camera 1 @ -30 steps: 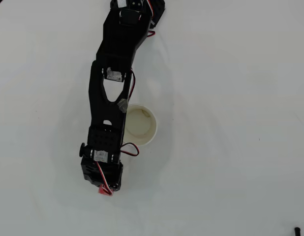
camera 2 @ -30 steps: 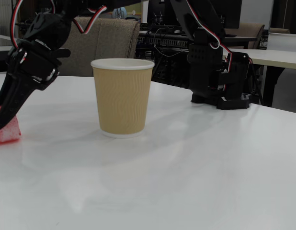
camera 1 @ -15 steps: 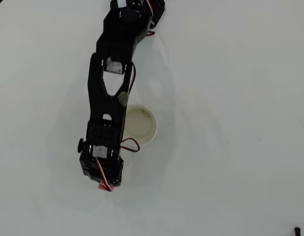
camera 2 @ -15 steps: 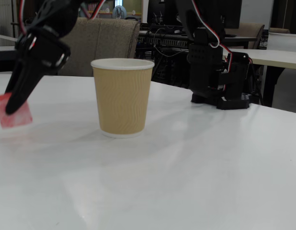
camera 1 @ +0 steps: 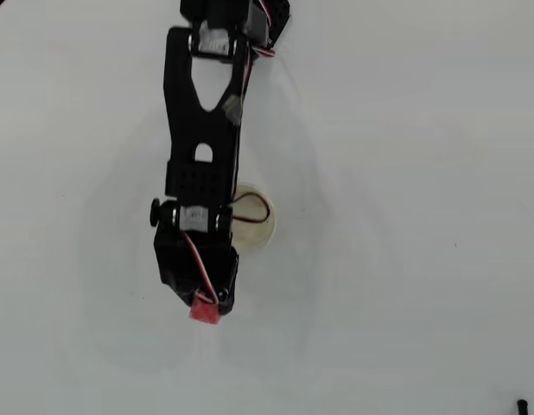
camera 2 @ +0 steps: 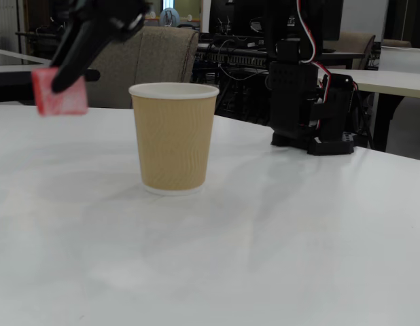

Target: Grasp a red cube and put it in the cup.

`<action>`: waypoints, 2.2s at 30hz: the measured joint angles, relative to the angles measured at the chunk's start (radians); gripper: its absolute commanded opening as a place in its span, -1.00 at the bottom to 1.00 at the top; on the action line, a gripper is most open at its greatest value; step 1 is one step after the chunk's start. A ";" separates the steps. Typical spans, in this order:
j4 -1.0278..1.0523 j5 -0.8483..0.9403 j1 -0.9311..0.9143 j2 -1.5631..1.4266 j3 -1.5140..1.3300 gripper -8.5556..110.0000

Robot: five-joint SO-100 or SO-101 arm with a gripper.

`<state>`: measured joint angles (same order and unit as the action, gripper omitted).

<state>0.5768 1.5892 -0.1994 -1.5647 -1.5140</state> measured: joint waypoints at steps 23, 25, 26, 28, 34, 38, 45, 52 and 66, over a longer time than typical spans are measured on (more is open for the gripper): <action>-0.015 0.000 0.078 -0.385 -0.288 -0.76; -0.020 0.000 0.075 -0.393 -0.288 -0.76; -0.021 0.000 0.071 -0.397 -0.288 -0.76; -0.021 0.000 0.066 -0.410 -0.296 -0.76; -0.021 0.000 0.084 -0.477 -0.362 -0.76; -0.021 0.000 0.115 -0.558 -0.446 -0.76; -0.021 0.000 0.141 -0.709 -0.578 -0.76; -0.009 0.000 0.140 -0.781 -0.609 -0.76; 0.048 0.000 0.138 -0.856 -0.632 -0.77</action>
<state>0.6243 1.5892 -0.0614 -2.4206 -2.1460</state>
